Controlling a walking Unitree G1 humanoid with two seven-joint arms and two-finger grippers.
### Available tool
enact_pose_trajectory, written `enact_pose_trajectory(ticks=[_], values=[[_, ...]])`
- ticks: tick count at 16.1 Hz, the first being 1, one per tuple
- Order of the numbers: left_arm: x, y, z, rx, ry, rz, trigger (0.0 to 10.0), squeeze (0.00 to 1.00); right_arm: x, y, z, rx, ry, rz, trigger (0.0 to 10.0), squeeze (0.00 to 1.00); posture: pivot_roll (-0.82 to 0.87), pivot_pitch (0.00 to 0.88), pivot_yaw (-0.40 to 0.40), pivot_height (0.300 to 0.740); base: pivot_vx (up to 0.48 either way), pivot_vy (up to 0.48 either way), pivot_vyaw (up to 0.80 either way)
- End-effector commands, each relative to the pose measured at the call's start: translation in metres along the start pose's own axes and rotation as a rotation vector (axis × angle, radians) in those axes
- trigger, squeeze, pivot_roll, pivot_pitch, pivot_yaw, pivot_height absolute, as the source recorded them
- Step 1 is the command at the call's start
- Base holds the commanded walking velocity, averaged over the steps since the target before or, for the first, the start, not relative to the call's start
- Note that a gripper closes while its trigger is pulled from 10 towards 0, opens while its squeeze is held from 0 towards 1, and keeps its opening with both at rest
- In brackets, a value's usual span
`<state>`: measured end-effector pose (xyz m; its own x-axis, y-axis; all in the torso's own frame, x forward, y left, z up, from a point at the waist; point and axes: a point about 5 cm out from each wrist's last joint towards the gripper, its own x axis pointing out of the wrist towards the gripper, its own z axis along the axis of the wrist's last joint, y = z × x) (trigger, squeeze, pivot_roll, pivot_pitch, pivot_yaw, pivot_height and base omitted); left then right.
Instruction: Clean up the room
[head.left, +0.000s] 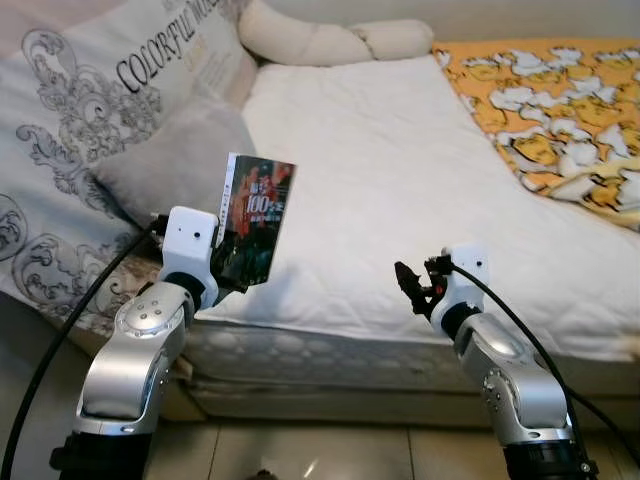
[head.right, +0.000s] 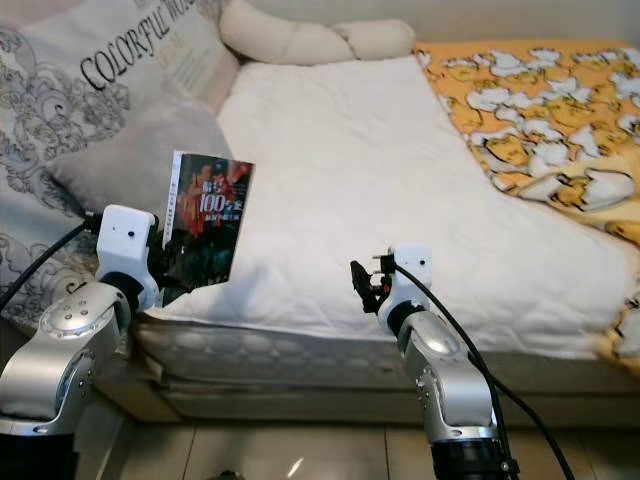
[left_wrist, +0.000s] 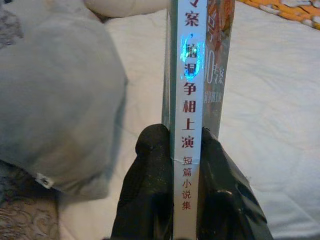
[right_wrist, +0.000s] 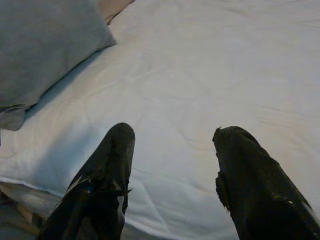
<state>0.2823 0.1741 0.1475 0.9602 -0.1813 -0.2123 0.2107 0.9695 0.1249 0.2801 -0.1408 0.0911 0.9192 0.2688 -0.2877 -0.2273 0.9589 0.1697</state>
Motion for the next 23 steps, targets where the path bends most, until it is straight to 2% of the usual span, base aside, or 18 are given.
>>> enact_pose_trajectory(ticks=[1, 10, 12, 14, 20, 23], values=[[-0.0025, 0.0088, 0.0109, 0.012, -0.042, 0.034, 10.0, 0.0, 0.0028, 0.0085, 0.0027, -0.004, -0.011, 0.028, 10.0, 0.0, -0.02, 0.0, 0.06, 0.74, 0.36, 0.0, 0.0], [-0.002, 0.0096, 0.0111, 0.009, -0.039, 0.032, 10.0, 0.0, 0.0039, 0.009, 0.0034, -0.015, -0.01, 0.033, 10.0, 0.0, -0.02, 0.0, 0.059, 0.74, 0.362, 0.0, 0.0], [-0.0017, 0.0091, 0.0109, 0.012, -0.037, 0.03, 10.0, 0.0, 0.0044, 0.0098, 0.0024, 0.035, -0.001, 0.041, 10.0, 0.0, -0.02, 0.0, 0.059, 0.74, 0.36, 0.0, -0.4], [-0.0019, 0.0088, 0.0109, 0.011, -0.036, 0.029, 10.0, 0.0, 0.004, 0.0092, 0.0029, 0.011, 0.001, 0.038, 10.0, 0.0, -0.02, 0.0, 0.059, 0.74, 0.36, 0.0, -0.74], [-0.0019, 0.0088, 0.0104, 0.013, -0.033, 0.031, 10.0, 0.0, 0.0038, 0.0095, 0.0031, -0.008, -0.005, 0.038, 10.0, 0.0, -0.02, 0.0, 0.059, 0.74, 0.351, 0.0, 0.0], [-0.0019, 0.0075, 0.0104, 0.016, -0.034, 0.028, 10.0, 0.0, 0.0035, 0.0097, 0.0025, -0.013, -0.006, 0.042, 10.0, 0.0, -0.02, 0.0, 0.057, 0.74, 0.086, 0.0, 0.0]])
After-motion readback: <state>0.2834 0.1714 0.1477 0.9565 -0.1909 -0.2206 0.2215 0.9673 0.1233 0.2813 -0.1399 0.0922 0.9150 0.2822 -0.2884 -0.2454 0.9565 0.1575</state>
